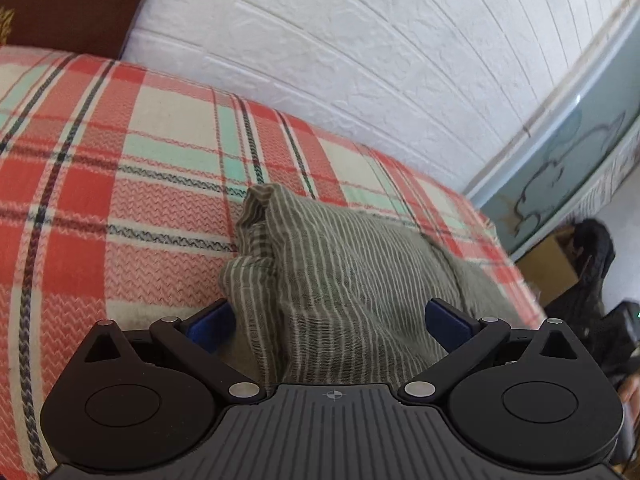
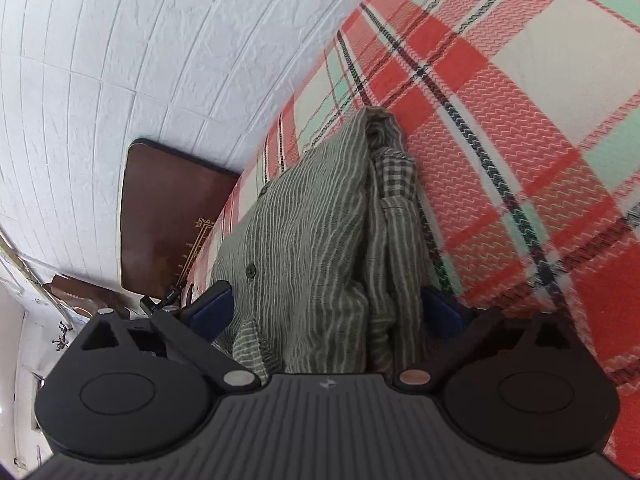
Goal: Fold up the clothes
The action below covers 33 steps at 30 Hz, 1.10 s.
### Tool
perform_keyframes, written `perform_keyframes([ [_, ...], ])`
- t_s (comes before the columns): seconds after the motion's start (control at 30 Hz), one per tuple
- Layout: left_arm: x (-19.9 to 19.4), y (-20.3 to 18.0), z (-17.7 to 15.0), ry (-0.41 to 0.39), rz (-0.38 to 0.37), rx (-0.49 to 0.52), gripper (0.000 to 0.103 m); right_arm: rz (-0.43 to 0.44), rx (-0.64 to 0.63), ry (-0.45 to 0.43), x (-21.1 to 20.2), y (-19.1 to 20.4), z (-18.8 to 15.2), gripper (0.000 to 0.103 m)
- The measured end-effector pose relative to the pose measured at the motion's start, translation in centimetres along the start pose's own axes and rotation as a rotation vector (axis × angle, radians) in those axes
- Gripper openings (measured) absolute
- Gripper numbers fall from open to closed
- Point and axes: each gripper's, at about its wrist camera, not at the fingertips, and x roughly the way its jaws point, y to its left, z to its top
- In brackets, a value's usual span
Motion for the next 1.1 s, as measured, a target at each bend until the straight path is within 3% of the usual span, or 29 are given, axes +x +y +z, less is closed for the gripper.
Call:
perform_keyframes([
  [0.13,0.4,-0.9,0.4,0.06,0.02,0.039,0.101,0.001,-0.023,-0.008,0.3,0.2,-0.3,0.102],
  [0.17,0.4,-1.0,0.5,0.072,0.016,0.019,0.092,-0.007,-0.038,-0.014,0.3,0.3,-0.5,0.099],
  [0.2,0.4,-1.0,0.6,0.089,0.002,-0.016,0.086,-0.019,-0.053,-0.021,0.2,0.4,-0.8,0.088],
  [0.23,0.5,-0.9,0.6,0.111,-0.018,-0.06,0.071,-0.021,-0.037,-0.02,0.3,0.0,-0.9,0.076],
  [0.27,0.6,-0.8,0.5,0.132,-0.031,-0.106,0.048,-0.018,-0.001,-0.013,0.4,-0.7,-1.0,0.048],
  [0.3,0.7,-0.7,0.3,0.145,-0.036,-0.142,0.042,-0.015,0.035,-0.006,0.5,-1.3,-1.1,0.035],
  [0.37,0.2,-0.9,-0.2,0.136,-0.042,-0.171,0.032,0.011,0.056,0.002,0.5,-2.1,-1.0,0.028],
  [0.43,-0.8,-1.0,-0.5,0.111,-0.067,-0.232,0.03,0.036,0.052,0.011,0.2,-2.1,-0.9,0.025],
  [0.67,-5.5,-3.9,-3.5,0.03,-0.118,-0.348,0.03,0.115,-0.029,0.058,-3.6,0.3,0.0,0.023],
  [0.8,-7.5,-5.0,-6.7,-0.025,-0.153,-0.381,0.035,0.109,-0.077,0.097,-6.1,0.8,0.1,0.025],
  [0.87,-7.2,-4.8,-8.4,-0.035,-0.101,-0.365,0.052,0.047,-0.083,0.112,-6.2,-0.2,-0.5,0.033],
  [0.93,-6.4,-4.1,-10.0,-0.019,-0.026,-0.364,0.055,-0.051,-0.06,0.11,-5.6,-2.0,-1.2,0.046],
  [1.0,-6.8,-3.7,-10.7,-0.043,-0.022,-0.355,0.057,-0.055,-0.07,0.066,-6.3,-2.6,-1.8,0.052],
  [1.03,-7.3,-3.7,-10.8,-0.062,-0.016,-0.348,0.064,-0.043,-0.076,0.041,-6.8,-2.7,-2.0,0.055],
  [1.1,-9.5,-4.6,-10.6,-0.118,0.049,-0.275,0.07,-0.035,-0.154,-0.048,-8.9,-1.7,-2.6,0.061],
])
